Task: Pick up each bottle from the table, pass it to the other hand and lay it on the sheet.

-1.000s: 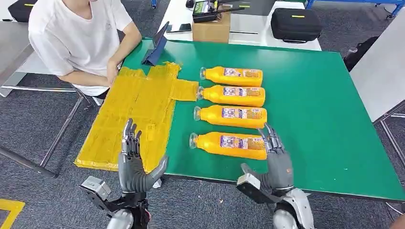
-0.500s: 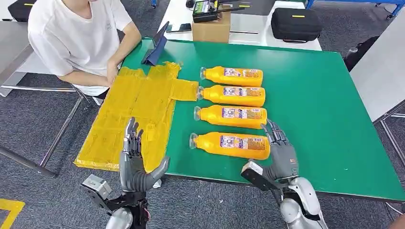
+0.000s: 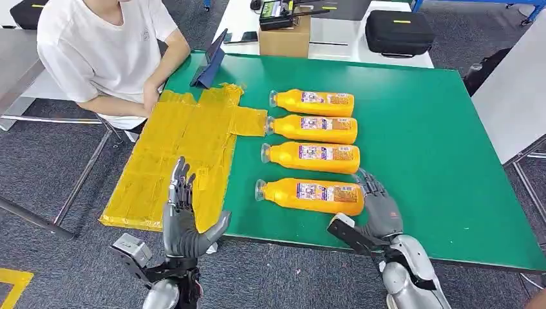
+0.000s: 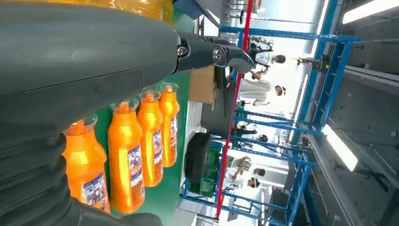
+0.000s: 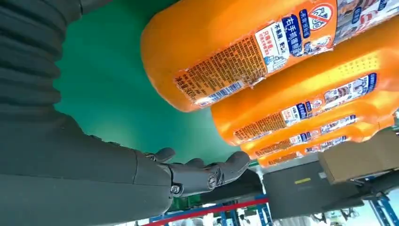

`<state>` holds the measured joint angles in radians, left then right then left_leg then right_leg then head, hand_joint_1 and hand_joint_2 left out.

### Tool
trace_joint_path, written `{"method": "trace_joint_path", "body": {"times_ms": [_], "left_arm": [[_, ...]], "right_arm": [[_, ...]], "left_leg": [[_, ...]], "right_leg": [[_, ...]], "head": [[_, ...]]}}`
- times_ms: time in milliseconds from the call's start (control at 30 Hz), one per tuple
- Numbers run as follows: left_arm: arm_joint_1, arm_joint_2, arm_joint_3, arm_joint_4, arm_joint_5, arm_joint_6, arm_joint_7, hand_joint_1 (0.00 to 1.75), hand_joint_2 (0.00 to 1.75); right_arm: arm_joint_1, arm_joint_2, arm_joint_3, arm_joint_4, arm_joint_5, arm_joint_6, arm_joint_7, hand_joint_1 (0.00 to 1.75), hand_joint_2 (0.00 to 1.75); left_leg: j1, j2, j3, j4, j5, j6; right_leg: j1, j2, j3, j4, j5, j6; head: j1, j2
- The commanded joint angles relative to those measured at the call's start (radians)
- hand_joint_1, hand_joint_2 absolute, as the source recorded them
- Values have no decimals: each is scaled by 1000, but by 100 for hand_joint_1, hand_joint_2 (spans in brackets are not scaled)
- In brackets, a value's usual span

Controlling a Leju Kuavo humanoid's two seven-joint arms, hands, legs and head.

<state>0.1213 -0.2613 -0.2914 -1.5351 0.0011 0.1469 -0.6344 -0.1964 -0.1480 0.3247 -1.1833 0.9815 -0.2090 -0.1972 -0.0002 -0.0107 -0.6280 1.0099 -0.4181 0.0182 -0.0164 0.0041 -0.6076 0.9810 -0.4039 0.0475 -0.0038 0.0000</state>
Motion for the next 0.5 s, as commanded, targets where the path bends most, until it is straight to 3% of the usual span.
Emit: {"method": "trace_joint_path", "body": {"times_ms": [33,200,333,500], "left_arm": [[-32,15,-5,40,2,-9,-1,0,175],[-34,14,-5,45,3,-9,-1,0,175],[-45,11,-9,63,9,-18,-1,0,175],[-55,12,-13,74,13,-23,-2,0,175]], "right_arm": [[-136,11,90,174,-1,26,-11,0,175],[-156,13,108,197,5,18,-15,0,175],[-243,57,163,279,7,37,-31,0,175],[-276,97,210,385,-39,58,-58,0,175]], "left_leg": [[0,3,4,-1,-1,-1],[0,2,4,-1,-1,-1],[0,4,3,-1,-1,-1],[1,5,6,-1,-2,-2]], "right_leg": [[1,2,3,-1,0,-1],[1,1,4,-1,-1,-1],[0,3,2,0,0,-1],[1,4,5,-1,-1,-3]], "head": [[0,0],[0,0],[0,0],[0,0]]}}
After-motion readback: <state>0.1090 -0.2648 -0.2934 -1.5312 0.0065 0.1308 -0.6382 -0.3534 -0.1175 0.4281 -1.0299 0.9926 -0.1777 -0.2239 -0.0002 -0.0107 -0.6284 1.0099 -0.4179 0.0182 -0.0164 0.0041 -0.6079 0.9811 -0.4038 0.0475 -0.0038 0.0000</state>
